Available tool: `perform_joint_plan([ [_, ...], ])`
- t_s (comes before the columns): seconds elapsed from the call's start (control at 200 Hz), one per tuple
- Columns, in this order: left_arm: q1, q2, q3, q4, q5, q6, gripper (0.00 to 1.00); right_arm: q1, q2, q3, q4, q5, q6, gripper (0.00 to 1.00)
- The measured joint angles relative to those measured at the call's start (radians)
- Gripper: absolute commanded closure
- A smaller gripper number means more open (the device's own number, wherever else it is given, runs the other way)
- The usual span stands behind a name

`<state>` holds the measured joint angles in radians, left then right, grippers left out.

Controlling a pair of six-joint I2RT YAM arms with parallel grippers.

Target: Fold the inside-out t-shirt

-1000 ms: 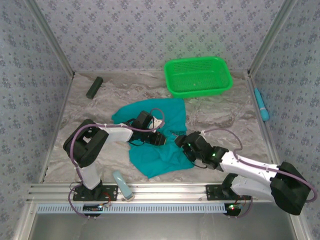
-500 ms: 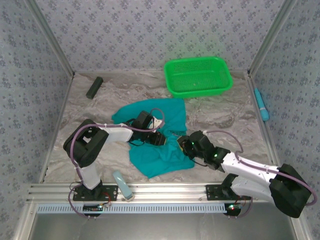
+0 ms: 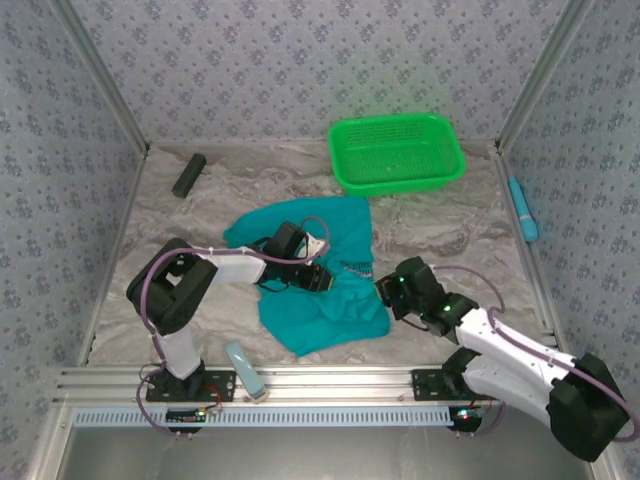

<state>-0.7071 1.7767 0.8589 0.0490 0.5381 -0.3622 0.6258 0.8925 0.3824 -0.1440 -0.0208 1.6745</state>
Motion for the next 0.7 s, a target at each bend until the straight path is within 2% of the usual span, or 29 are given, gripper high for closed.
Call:
perform_joint_plan([
  [0.17, -0.021, -0.002, 0.025, -0.050, 0.019, 0.065, 0.70, -0.154, -0.024, -0.011, -0.039, -0.074, -0.023, 0.83],
  [0.295, -0.076, -0.026, 0.061, -0.110, 0.029, 0.119, 0.70, -0.221, -0.024, -0.011, -0.066, -0.130, -0.057, 0.59],
  [0.425, -0.118, -0.079, 0.071, -0.135, 0.043, 0.155, 0.70, -0.229, -0.026, -0.011, -0.114, -0.194, -0.115, 0.46],
  [0.51, -0.125, -0.097, 0.072, -0.134, 0.045, 0.164, 0.70, -0.212, -0.027, -0.005, -0.166, -0.225, -0.174, 0.45],
  [0.7, -0.137, -0.098, 0.057, -0.093, 0.045, 0.160, 0.70, -0.117, -0.011, 0.016, -0.196, -0.261, -0.238, 0.56],
])
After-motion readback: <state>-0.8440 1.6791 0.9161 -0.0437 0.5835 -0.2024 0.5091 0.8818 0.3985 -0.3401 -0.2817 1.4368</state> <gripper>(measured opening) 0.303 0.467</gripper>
